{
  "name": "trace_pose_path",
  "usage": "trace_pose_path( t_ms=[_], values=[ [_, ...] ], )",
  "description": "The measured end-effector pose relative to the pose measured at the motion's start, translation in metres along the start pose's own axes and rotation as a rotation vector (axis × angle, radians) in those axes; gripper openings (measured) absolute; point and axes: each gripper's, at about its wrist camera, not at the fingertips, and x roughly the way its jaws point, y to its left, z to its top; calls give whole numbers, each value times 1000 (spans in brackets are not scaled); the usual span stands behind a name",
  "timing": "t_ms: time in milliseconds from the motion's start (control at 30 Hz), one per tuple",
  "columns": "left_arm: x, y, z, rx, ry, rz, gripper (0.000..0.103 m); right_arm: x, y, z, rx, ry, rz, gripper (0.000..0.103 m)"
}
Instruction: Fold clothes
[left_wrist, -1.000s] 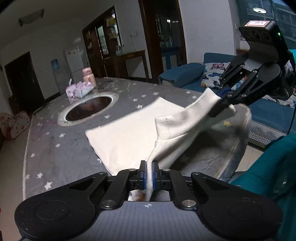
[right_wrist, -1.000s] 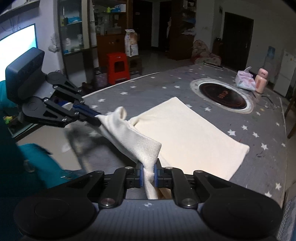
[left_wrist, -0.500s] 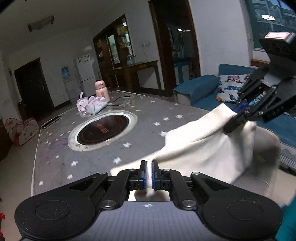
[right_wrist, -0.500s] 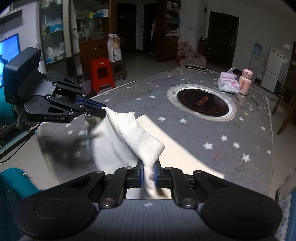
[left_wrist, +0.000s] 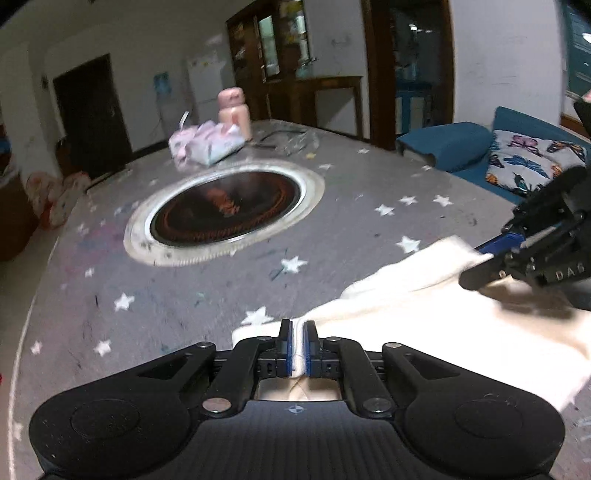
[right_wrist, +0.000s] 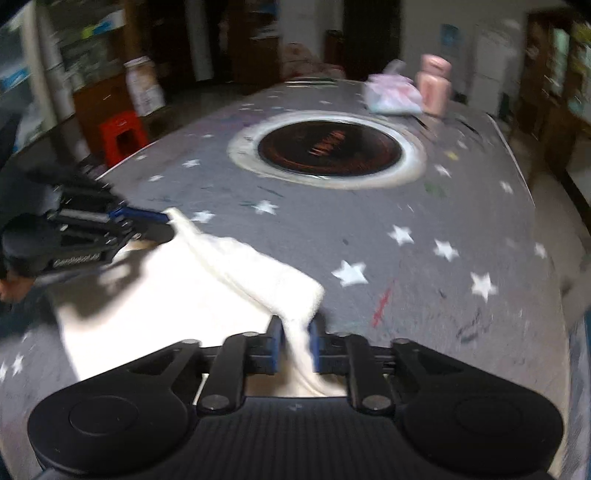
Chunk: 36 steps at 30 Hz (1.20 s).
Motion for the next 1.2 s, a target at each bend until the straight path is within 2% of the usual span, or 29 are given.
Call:
trace_pose_path(
  t_ms=[33,67,100,200,300,333,400,467,533,633,767,1100,1200],
  values=[
    [0,2,0,-7,-2,7,17,2,-3,-3,23,-2,-12,23],
    [0,3,-1,-13,-4,13,18,1,-7,-5,42,-12,-20,30],
    [-1,6,0,-22,-10,26,18,-3,-11,-6,62,-27,-29,32],
    [-7,14,6,-69,-29,48,18,-16,-16,-7,87,-74,-61,32],
    [-22,11,12,-101,-75,2,16,-30,-17,-7,96,-124,-95,32],
    [-25,7,13,-98,-77,-29,15,-34,-15,-7,99,-131,-80,31],
    [-27,-5,14,-82,-74,-92,15,-39,-9,-9,99,-136,-50,26],
    [-25,-18,14,-55,-65,-145,15,-41,0,-14,83,-128,-31,25],
    [-17,-29,14,-40,-45,-166,15,-41,5,-19,86,-112,-25,25],
    [-1,-36,11,-40,-6,-173,15,-51,7,-31,106,-115,-34,25],
    [6,-39,6,-48,13,-169,15,-66,-7,-46,157,-118,-92,25],
    [9,-37,5,-64,3,-149,15,-55,-25,-65,283,-96,-56,25],
    [10,-38,4,-60,2,-145,16,-51,-24,-66,272,-90,-67,18]
  ],
)
